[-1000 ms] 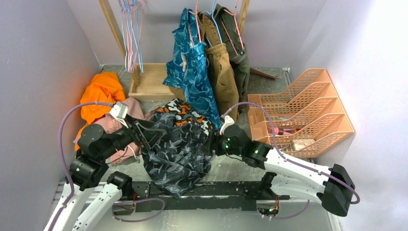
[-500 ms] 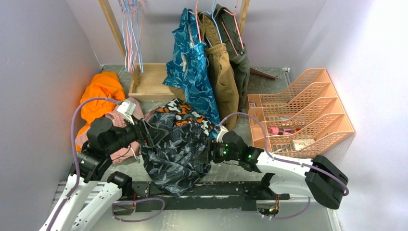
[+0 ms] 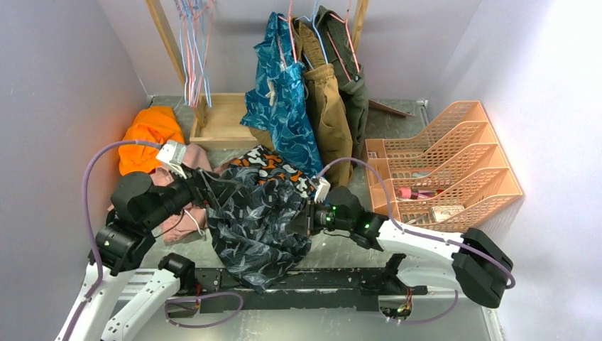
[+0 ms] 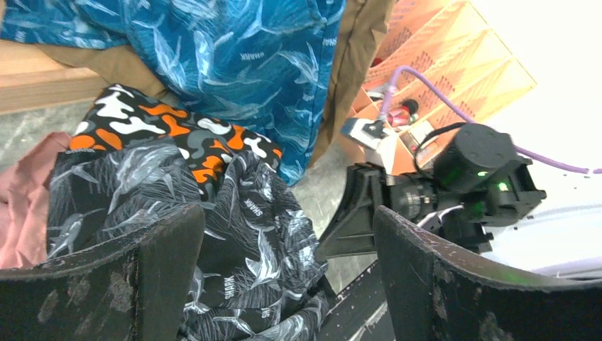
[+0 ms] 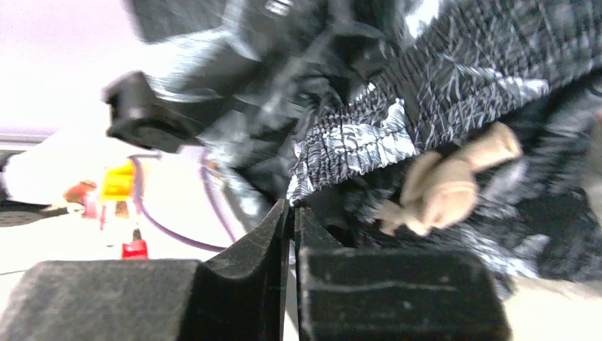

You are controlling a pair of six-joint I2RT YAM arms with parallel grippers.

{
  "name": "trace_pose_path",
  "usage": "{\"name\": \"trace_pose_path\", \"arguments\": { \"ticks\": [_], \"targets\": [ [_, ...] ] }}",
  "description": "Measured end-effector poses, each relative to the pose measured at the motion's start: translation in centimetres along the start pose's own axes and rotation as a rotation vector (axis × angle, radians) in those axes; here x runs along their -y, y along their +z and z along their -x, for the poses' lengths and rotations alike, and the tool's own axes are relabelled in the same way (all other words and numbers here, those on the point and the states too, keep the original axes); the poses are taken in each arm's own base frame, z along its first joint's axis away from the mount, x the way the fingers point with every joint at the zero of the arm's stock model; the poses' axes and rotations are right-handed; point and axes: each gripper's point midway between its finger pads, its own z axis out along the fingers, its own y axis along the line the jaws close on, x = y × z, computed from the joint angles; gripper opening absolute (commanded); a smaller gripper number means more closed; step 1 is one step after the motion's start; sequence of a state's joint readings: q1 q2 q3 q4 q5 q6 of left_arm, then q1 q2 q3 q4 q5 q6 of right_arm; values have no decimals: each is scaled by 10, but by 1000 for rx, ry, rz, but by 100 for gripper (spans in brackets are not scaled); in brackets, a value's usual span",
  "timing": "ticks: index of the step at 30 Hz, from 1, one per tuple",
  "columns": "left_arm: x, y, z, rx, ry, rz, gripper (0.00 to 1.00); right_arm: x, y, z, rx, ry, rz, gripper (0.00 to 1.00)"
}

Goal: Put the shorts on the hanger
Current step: Adjust the shorts at the center of the board.

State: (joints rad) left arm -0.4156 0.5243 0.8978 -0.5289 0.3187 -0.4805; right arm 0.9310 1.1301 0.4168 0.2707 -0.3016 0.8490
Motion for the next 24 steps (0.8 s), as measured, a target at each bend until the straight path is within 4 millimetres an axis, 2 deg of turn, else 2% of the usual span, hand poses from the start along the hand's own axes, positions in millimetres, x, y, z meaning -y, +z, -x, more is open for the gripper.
{"name": "trace_pose_path", "arguments": {
  "ticks": [4, 6, 11, 14, 16, 18, 20, 22, 24],
  "targets": [
    [-1, -7, 14, 40, 28, 41, 94, -37, -14, 33, 92, -90, 72, 0],
    [3, -14, 28, 75, 55, 52, 94, -64, -26, 57, 159, -154, 114, 0],
    [29, -39, 76, 201, 149, 25, 93, -151, -64, 128, 330, -320, 229, 0],
    [43, -49, 95, 253, 176, -1, 93, -193, -80, 158, 407, -381, 296, 0],
    [47, -50, 98, 261, 174, -19, 92, -206, -78, 166, 419, -393, 316, 0],
    [48, -47, 94, 250, 159, -34, 92, -208, -66, 168, 407, -391, 314, 0],
    [43, -41, 82, 222, 135, -36, 91, -198, -46, 164, 375, -377, 287, 0],
    [35, -34, 66, 183, 107, -32, 90, -177, -17, 156, 319, -345, 231, 0],
    [29, -29, 51, 141, 79, -33, 89, -163, -1, 148, 283, -323, 195, 0]
  ]
}}
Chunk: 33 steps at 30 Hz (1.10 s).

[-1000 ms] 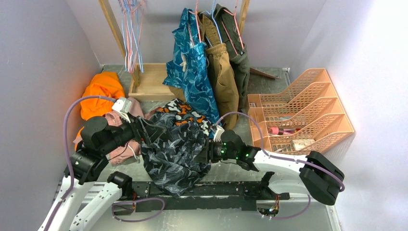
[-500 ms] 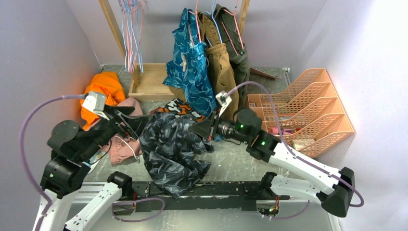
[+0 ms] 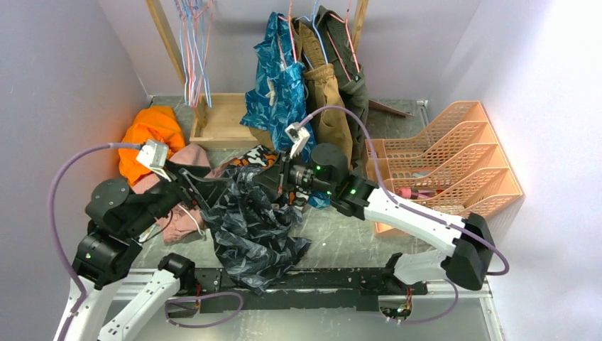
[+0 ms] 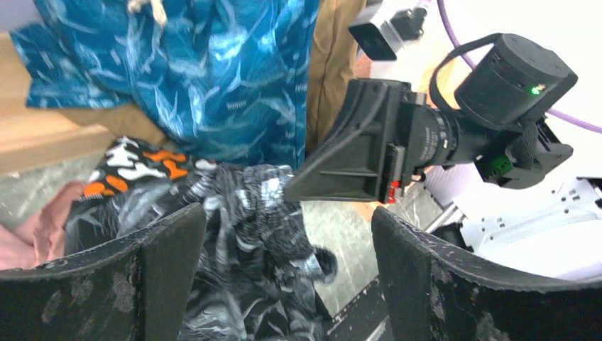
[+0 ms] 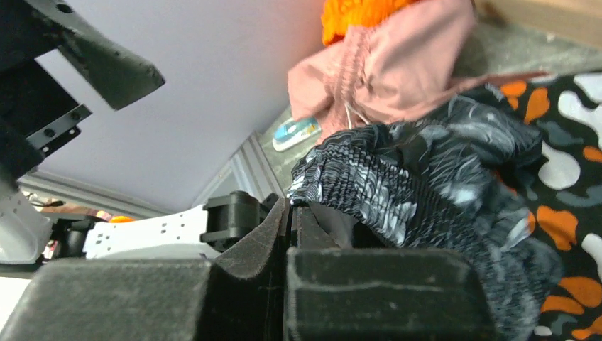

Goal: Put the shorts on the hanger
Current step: Adjust the shorts at the center of the board.

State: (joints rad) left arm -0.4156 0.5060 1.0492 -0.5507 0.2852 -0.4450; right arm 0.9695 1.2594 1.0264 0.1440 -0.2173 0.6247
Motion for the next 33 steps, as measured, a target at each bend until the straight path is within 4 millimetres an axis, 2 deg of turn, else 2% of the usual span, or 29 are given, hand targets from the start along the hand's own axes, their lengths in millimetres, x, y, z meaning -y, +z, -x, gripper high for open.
{"name": "trace_pose_path", "arguments": {
  "ticks": [3, 6, 14, 19, 27, 33],
  "targets": [
    [-5, 3, -22, -53, -34, -11, 85, 14, 12, -19, -44, 32, -37, 0],
    [-8, 7, -42, -107, -63, -21, 82, 14, 18, -26, -55, 46, -43, 0],
    [-25, 21, -86, -236, -116, -7, 79, 9, 22, -26, -37, 106, -45, 0],
    [-33, 28, -108, -299, -143, -11, 79, 5, 24, -17, 3, 174, -47, 0],
    [-34, 34, -118, -306, -154, -35, 83, -2, 25, -5, 62, 291, -28, 0],
    [-33, 39, -111, -268, -165, -42, 85, -4, 26, -19, 48, 360, -28, 0]
  ]
}}
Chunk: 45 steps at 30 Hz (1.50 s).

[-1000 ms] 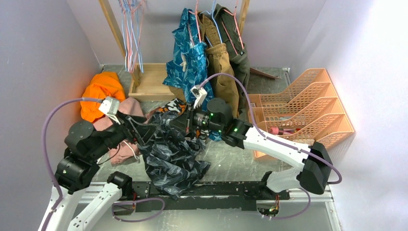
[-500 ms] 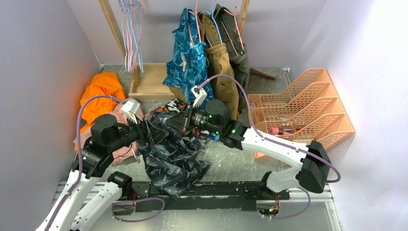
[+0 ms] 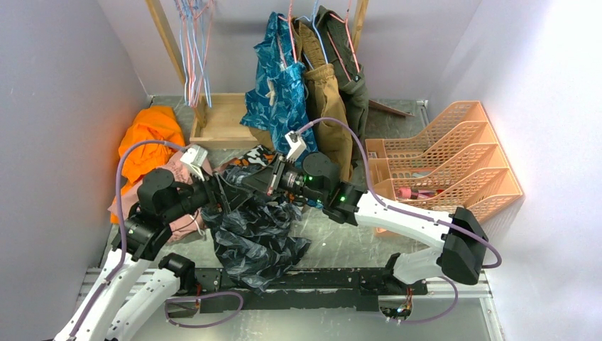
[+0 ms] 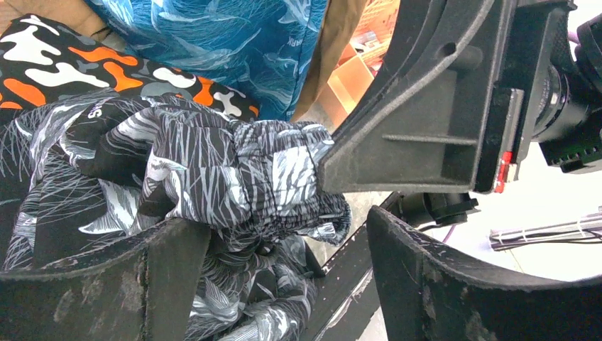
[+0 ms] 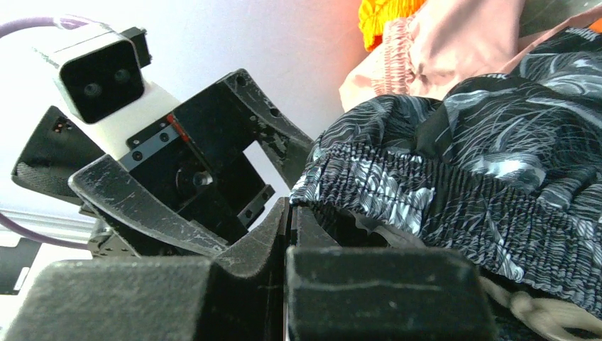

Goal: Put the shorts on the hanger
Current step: Adjust the shorts at the center of the board.

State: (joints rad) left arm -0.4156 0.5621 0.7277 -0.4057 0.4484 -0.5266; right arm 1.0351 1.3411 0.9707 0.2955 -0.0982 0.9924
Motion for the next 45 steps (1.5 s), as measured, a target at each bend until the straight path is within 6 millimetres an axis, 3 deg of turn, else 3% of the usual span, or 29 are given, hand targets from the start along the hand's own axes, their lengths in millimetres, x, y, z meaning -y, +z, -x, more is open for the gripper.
{"name": "trace_pose_path", "arguments": {
  "ticks": [4, 7, 9, 14, 15, 20, 22, 26, 29, 32, 35, 39, 45],
  "targets": [
    [0, 2, 2, 14, -7, -1, 82, -7, 2, -3, 7, 28, 15, 0],
    [-2, 4, 3, 19, -6, -2, 72, -10, 3, -4, 16, 45, 21, 0],
    [-5, 6, 0, 12, -10, 4, 59, -11, 5, -5, 18, 54, 20, 0],
    [-8, 9, -4, -3, -17, 9, 10, -6, 9, -8, 22, 59, 5, 0],
    [-8, 9, -4, -2, -15, 9, 7, -5, 10, -8, 25, 58, 0, 0],
    [-17, 7, -4, 8, 2, 56, 7, -5, 8, -8, 20, 11, -9, 49],
    [-19, 4, -5, 6, 10, 71, 7, -5, 3, -6, 19, -33, -34, 61],
    [-18, -8, -2, 21, 49, 93, 7, -6, -24, 10, 63, -135, -90, 62],
    [-11, -20, 2, 44, 90, 88, 7, -7, -56, 30, 141, -216, -123, 59],
    [-1, -30, 8, 72, 142, 58, 7, 8, -79, 37, 174, -288, -175, 58],
    [8, -36, 8, 77, 185, 17, 7, 40, -85, 24, 122, -340, -249, 61],
    [17, -37, 3, 50, 224, -43, 7, 81, -83, -7, -13, -373, -314, 66],
    [35, -40, -4, 3, 263, -146, 7, 93, -73, -29, -114, -399, -300, 72]
  ]
}}
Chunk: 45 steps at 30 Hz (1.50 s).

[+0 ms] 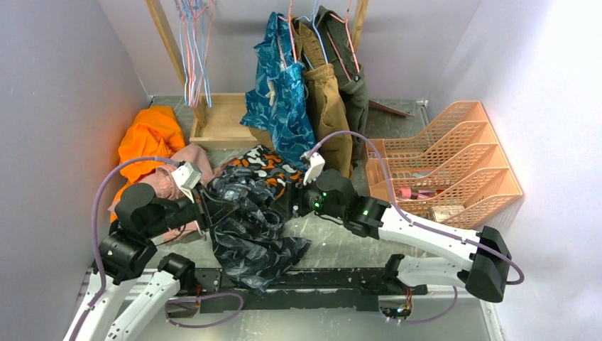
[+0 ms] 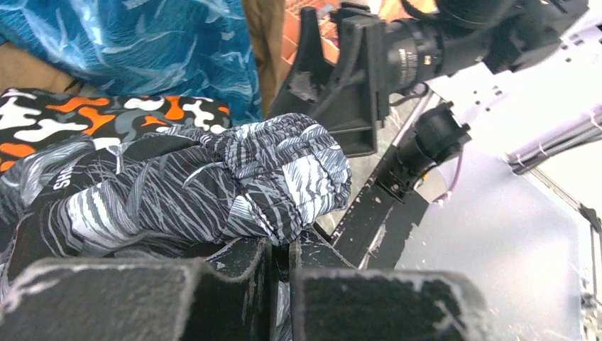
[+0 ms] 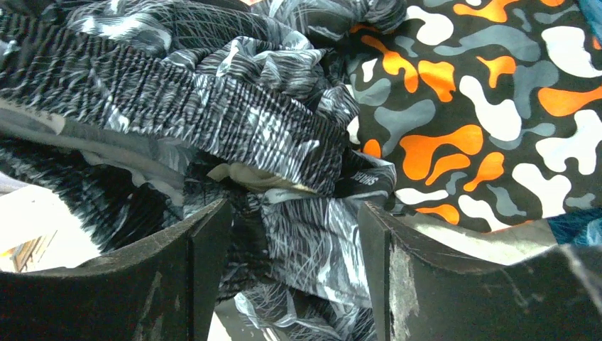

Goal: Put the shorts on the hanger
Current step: Adjust the shorts at the center of the board.

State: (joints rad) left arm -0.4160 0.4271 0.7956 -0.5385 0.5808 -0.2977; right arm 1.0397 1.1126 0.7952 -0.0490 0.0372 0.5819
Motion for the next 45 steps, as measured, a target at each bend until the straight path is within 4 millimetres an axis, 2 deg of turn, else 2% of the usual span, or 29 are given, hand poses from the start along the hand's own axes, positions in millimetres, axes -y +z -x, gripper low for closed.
{"name": "trace_pose_path", "arguments": {
  "ticks": [3, 5, 8, 14, 21, 25, 29, 31, 32, 35, 38, 41, 45],
  "targets": [
    [9, -3, 1, -6, 18, -43, 7, -6, 2, -1, -8, -13, 37, 77],
    [15, -5, 2, -9, 29, -66, 7, -16, 2, 1, 5, -23, 96, 77],
    [22, -9, 2, -14, 42, -95, 7, -19, 0, 1, 18, -29, 121, 77],
    [32, -14, 1, -27, 64, -147, 7, -23, -10, 4, 66, -80, 173, 69],
    [40, -16, 1, -35, 68, -185, 7, -24, 2, -1, 51, -147, 194, 64],
    [44, -18, 6, -26, 77, -195, 7, -24, 8, -2, 46, -169, 198, 51],
    [45, -19, 6, -27, 78, -200, 7, -24, 13, 6, 76, -188, 186, 18],
    [45, -19, 6, -30, 77, -199, 7, -26, 13, 14, 113, -198, 189, 3],
    [45, -19, 5, -31, 77, -198, 7, -27, 12, 18, 128, -205, 189, 0],
    [45, -20, 5, -36, 77, -196, 7, -28, 6, 31, 176, -225, 178, 0],
    [49, -23, 12, -22, 92, -199, 7, -33, -10, 55, 241, -263, 159, 0],
    [52, -24, 20, 0, 108, -205, 7, -47, -39, 100, 344, -318, 135, 0],
    [60, -19, 48, 52, 138, -232, 7, -82, -99, 181, 526, -388, 131, 0]
  ]
}}
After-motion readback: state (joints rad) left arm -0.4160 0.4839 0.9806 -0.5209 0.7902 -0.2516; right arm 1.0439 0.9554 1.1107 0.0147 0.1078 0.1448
